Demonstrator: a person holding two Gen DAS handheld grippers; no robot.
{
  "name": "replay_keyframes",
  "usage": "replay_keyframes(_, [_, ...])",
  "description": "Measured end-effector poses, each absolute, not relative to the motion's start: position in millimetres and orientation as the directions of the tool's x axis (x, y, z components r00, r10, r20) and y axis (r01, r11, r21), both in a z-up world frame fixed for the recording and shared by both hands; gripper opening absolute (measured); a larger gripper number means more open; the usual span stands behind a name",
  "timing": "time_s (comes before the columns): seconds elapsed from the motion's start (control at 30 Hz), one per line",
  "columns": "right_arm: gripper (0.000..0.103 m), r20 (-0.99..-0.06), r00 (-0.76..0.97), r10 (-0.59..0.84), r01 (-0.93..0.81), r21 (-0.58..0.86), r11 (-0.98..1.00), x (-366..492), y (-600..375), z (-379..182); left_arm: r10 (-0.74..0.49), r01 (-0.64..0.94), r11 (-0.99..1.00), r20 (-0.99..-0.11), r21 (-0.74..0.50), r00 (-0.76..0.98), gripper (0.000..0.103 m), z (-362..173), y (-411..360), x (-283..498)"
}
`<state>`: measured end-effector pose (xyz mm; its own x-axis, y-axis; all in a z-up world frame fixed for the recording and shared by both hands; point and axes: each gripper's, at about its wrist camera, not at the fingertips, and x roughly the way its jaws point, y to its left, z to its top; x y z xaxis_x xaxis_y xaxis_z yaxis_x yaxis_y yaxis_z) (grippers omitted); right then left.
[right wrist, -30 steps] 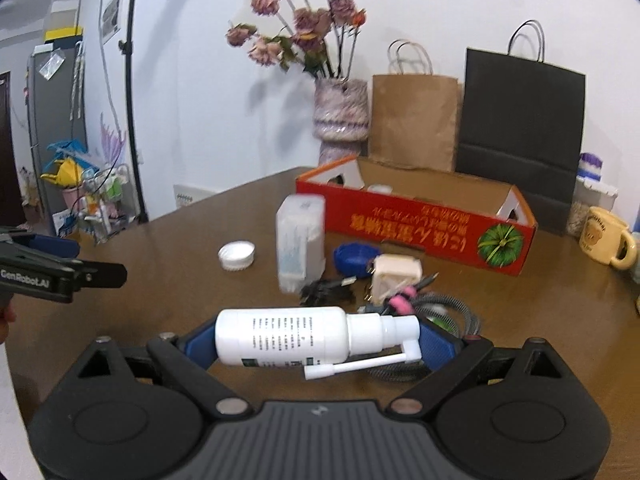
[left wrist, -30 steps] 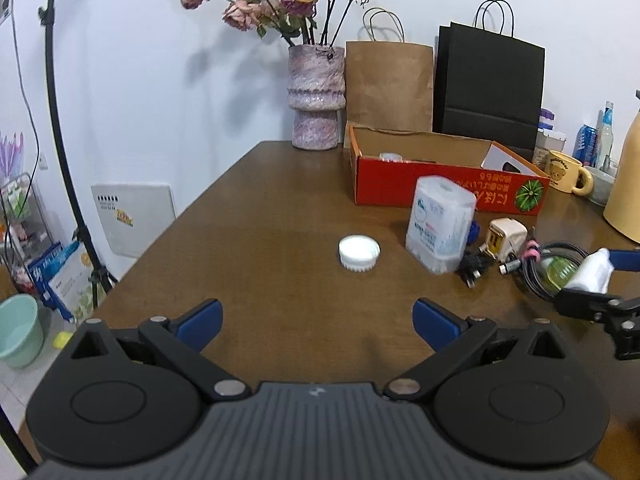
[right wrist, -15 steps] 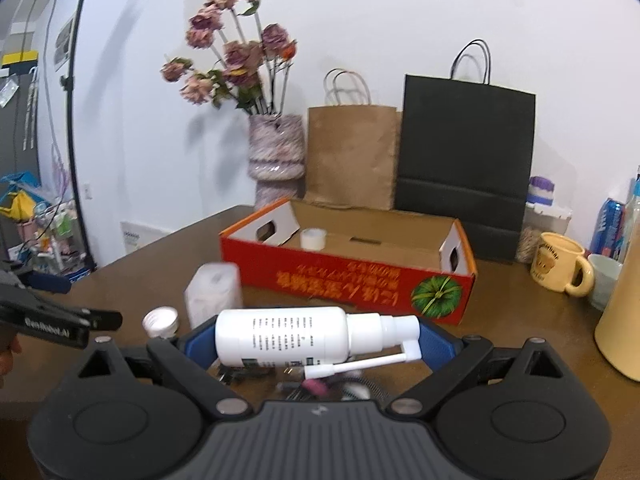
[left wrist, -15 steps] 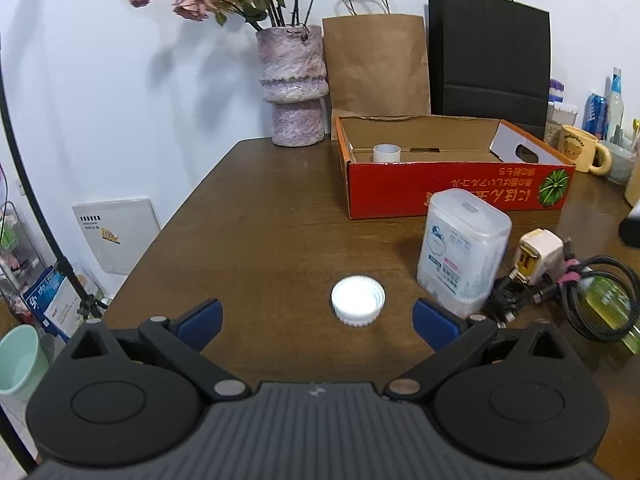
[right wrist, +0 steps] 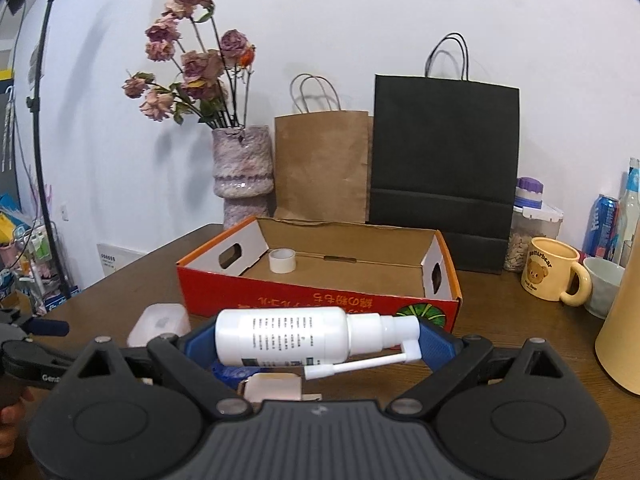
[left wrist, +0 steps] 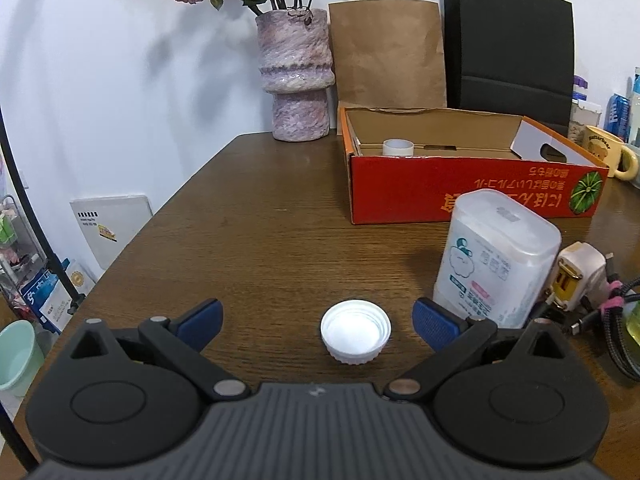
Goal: Organize rigid objects
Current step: 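Grasp the second white bottle cap with the left tool while the right tool holds the spray bottle, then carry the cap and spray bottle with both tools over the cardboard box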
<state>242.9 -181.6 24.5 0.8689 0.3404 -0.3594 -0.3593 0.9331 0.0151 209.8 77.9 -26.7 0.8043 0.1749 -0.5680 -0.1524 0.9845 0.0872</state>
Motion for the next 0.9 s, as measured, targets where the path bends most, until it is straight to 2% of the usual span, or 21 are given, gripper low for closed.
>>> replay_keyframes(0.13, [0.098,-0.357,0.869,0.342,-0.354,0.035,0.935,247.4,-187.1,17.4,0.184,-0.158,0.983,-0.569,0.095,0.801,0.102,-32.1,75.5,215.8])
replay_keyframes(0.23, [0.098,-0.370,0.864,0.341,-0.347,0.053,0.937,251.7,-192.2,12.7,0.183,-0.155,0.983,-0.583,0.099,0.792,0.094,-36.6,73.2,219.6])
replay_keyframes(0.43, [0.098,-0.373,0.865,0.336,-0.335,0.070,0.940,252.2,-197.7,8.8,0.135,-0.119,0.991,-0.610,0.066,0.781,0.059,-45.4,70.8,220.5])
replay_keyframes(0.5, [0.098,-0.372,0.865,0.337,-0.336,0.071,0.939,250.6,-197.8,8.1,0.116,-0.106,0.993,-0.607,0.052,0.786,0.041,-45.2,69.7,218.7])
replay_keyframes(0.9, [0.098,-0.367,0.870,0.330,-0.333,0.055,0.941,246.5,-195.1,7.5,0.135,-0.156,0.988,-0.558,0.010,0.819,0.041,-31.2,77.5,209.5])
